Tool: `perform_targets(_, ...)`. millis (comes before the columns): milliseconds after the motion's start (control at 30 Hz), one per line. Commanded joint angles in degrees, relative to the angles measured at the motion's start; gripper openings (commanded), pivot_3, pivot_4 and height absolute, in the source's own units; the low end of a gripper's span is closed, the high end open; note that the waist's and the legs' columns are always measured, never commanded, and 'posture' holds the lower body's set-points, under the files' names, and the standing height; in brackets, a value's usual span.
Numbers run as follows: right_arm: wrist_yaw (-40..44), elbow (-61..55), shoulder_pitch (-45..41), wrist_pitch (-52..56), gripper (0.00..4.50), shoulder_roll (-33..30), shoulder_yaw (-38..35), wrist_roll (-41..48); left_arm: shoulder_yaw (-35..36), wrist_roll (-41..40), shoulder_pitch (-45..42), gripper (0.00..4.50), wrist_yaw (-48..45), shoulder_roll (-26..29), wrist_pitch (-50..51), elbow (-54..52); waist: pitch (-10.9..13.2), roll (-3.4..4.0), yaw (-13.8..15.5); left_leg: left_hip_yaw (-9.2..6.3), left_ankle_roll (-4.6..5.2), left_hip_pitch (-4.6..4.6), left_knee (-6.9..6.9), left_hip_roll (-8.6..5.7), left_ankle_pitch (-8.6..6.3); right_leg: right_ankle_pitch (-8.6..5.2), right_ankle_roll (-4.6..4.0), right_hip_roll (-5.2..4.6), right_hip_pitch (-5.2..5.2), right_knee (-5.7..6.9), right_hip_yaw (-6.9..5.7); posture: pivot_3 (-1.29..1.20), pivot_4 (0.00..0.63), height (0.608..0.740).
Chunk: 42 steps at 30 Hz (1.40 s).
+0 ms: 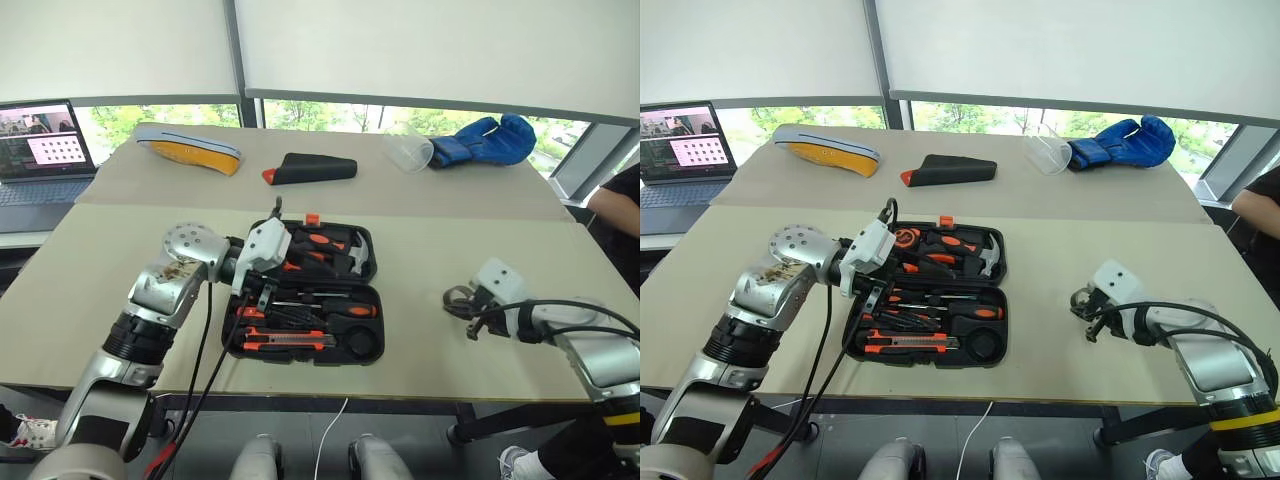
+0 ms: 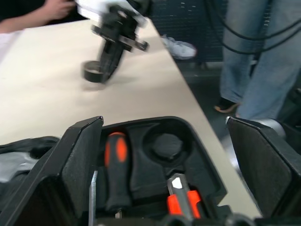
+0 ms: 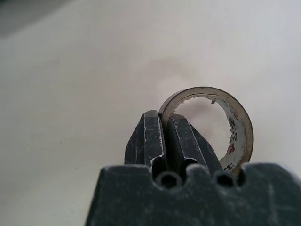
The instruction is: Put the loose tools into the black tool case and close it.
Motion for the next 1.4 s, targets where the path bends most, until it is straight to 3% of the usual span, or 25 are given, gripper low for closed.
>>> perform_targets(33,9.9,-16.3,-1.7,6.3,0.01,-1.9,-1.3,13.5,-0.4,-0.1,-0.7,4.50,-1.7,0.9,-0.2,-1.3,0.0,0.03,0.0,-0.01,0.00,0.00,0.00,0.02,0.00,-0.01,-0.01,0.02,0.00,0.01,0.00,0.00,0.150,0.734)
perform_targets(133,10.7,-25.4,-3.3,10.9,0.01,-1.8,1.6,17.9,-0.7,0.2,-0.1,4.50,-3.4,2.4,-0.5,-1.6,0.1,0.10,0.0,-0.07,0.00,0.00,-0.05,0.07,0.00,-0.03,-0.05,0.07,0.02,0.00,-0.03,0.00,0.150,0.734)
perform_targets(233,7.8,-28.9,-5.6,12.0,0.01,0.5,9.3,14.2,-0.8,0.5,0.7,4.50,-4.3,3.8,-1.0,-1.8,0.1,0.10,0.0,-0.08,0.00,0.01,-0.04,0.09,-0.01,-0.05,-0.03,0.07,0.01,-0.01,-0.06,0.00,0.150,0.734)
perform_targets(467,4.8,-24.9,-8.0,7.8,0.01,2.4,21.0,2.7,0.0,0.7,2.6,4.50,-6.1,7.4,-1.3,-2.7,0.1,0.10,0.2,-0.01,-0.01,-0.07,0.06,0.01,0.00,-0.24,-0.37,-0.07,-0.03,-0.03,-0.05,0.00,0.150,0.734)
perform_targets(567,5.3,-22.6,-8.5,5.5,0.01,1.7,22.1,-0.2,0.6,0.6,3.7,4.50,-6.0,8.5,-2.2,-2.8,0.1,0.10,0.2,0.00,0.00,-0.05,0.05,0.03,0.00,-0.23,-0.36,-0.04,-0.04,-0.02,-0.06,0.00,0.150,0.734)
perform_targets(767,6.5,-23.5,-9.5,8.4,0.01,3.2,18.7,3.4,1.1,0.3,4.2,4.50,-5.3,8.8,-2.2,-3.0,0.1,0.11,0.3,-0.01,0.00,-0.06,0.04,0.04,0.00,-0.16,-0.24,-0.03,-0.08,0.05,-0.06,0.00,0.150,0.734)
perform_targets(800,6.8,-23.9,-9.5,9.2,0.62,3.5,18.5,4.3,1.2,0.3,4.3,4.50,-5.2,8.8,-2.3,-3.0,0.1,0.10,0.3,-0.01,0.00,-0.06,0.04,0.04,0.00,-0.16,-0.23,-0.04,-0.07,0.04,-0.06,0.00,0.150,0.734)
perform_targets(933,9.0,-26.2,-9.1,9.8,1.87,3.2,18.3,6.6,1.1,0.5,4.3,4.50,-4.3,8.2,-2.2,-2.7,0.1,0.11,0.2,-0.01,0.00,-0.06,0.03,0.05,0.00,-0.11,-0.15,-0.02,-0.08,0.05,-0.07,0.00,0.150,0.734)
perform_targets(1167,7.2,-26.5,-9.8,13.2,4.21,3.0,10.4,11.5,1.4,2.1,3.9,4.50,-1.0,7.8,-1.7,-1.3,0.1,0.11,0.2,-0.02,0.00,-0.05,0.03,0.06,0.00,-0.12,-0.15,-0.01,-0.08,0.05,-0.07,0.00,0.150,0.734)
perform_targets(1267,5.5,-25.4,-7.5,17.7,4.21,2.1,-0.2,17.3,4.5,2.7,4.7,4.50,3.2,8.6,-1.0,1.6,0.1,0.10,0.3,-0.01,0.00,-0.06,0.04,0.06,0.00,-0.11,-0.16,-0.02,-0.07,0.04,-0.07,0.00,0.150,0.734)
perform_targets(1300,4.9,-25.0,-6.4,18.9,3.99,2.1,-3.5,18.9,5.7,2.8,5.1,4.50,4.6,9.2,-0.6,2.9,0.1,0.10,0.4,-0.01,0.00,-0.06,0.03,0.06,0.00,-0.10,-0.14,-0.02,-0.07,0.03,-0.07,0.00,0.150,0.734)
perform_targets(1400,1.9,-22.6,-1.4,19.0,3.08,2.3,-12.2,19.6,9.8,5.0,7.3,3.76,8.2,12.8,-3.1,9.6,0.1,0.10,0.2,-0.03,0.00,-0.04,-0.03,0.07,-0.01,-0.01,-0.13,-0.02,-0.04,0.00,-0.08,0.00,0.150,0.734)
